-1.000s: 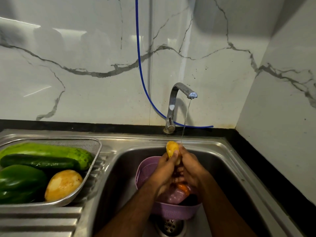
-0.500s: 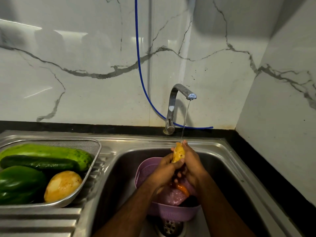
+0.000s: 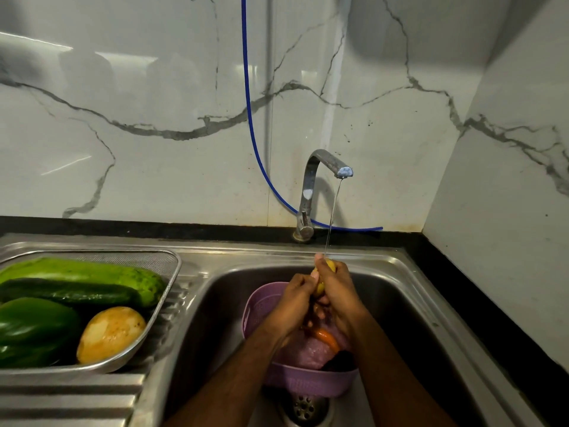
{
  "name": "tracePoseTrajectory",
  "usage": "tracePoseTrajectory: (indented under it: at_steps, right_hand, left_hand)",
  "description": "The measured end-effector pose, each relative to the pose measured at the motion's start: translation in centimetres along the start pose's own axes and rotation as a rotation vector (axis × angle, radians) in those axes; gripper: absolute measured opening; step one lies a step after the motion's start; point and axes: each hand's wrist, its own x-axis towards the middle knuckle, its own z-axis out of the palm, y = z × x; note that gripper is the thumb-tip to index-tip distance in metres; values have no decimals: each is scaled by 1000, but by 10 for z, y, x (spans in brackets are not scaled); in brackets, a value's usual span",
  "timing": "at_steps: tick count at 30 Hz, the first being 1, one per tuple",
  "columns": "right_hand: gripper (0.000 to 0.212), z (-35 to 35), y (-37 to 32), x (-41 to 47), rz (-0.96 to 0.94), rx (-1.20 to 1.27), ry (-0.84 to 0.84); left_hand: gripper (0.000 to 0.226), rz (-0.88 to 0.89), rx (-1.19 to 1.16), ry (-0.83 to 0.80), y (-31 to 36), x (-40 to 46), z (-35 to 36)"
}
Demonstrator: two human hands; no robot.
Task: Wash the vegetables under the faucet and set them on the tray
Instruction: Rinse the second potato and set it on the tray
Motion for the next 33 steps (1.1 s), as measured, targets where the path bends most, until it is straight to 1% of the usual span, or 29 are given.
tracePoseTrajectory:
  at_steps: [2, 4, 6, 9, 11, 13, 15, 17, 20, 21, 23, 25, 27, 30, 33]
  right_hand:
    - [49, 0, -2, -1, 33, 53, -20]
    - [44, -3, -4, -6, 75, 179, -86]
    - [39, -6, -2, -5, 64, 246, -123]
    - [41, -3, -2, -1, 25, 270, -116]
    - [34, -2, -4, -1, 8, 250, -68]
    - [23, -2, -2, 2, -21, 191, 13]
    - [19, -2, -2, 4, -36, 161, 29]
    - [25, -2, -4, 1, -22, 190, -31]
    - [41, -5, -6, -5, 43, 286, -174]
    - [46, -6, -6, -6, 59, 298, -203]
    - [47, -5, -4, -5, 63, 293, -218]
    - [40, -2, -1, -2, 47, 265, -180]
    - [31, 2, 1, 1, 29, 231, -115]
    - [28, 2, 5, 5, 26, 201, -8]
    - [22, 0, 4, 4, 25, 206, 40]
  left_hand:
    - [51, -44, -15, 14, 4, -2, 1]
    - [68, -101, -35, 15, 6, -2, 0]
    - [74, -137, -77, 29, 6, 0, -1]
    - [67, -131, -90, 98, 9, 0, -2]
    - [53, -83, -39, 135, 7, 1, -4]
    - [39, -39, -35, 132, 3, 1, -7]
    - [34, -17, -30, 131, 1, 2, -7]
    - [34, -19, -27, 135, 1, 2, -5]
    - [42, -66, -105, 141, 1, 3, -5]
    - [45, -85, -117, 139, 2, 5, -7]
    - [51, -101, -102, 129, 0, 6, -10]
    - [52, -93, -94, 121, 1, 6, -10]
    - [46, -94, -87, 113, 1, 4, -8]
    - [36, -84, -82, 100, -1, 2, -7]
    - [28, -53, -89, 101, -2, 1, -5]
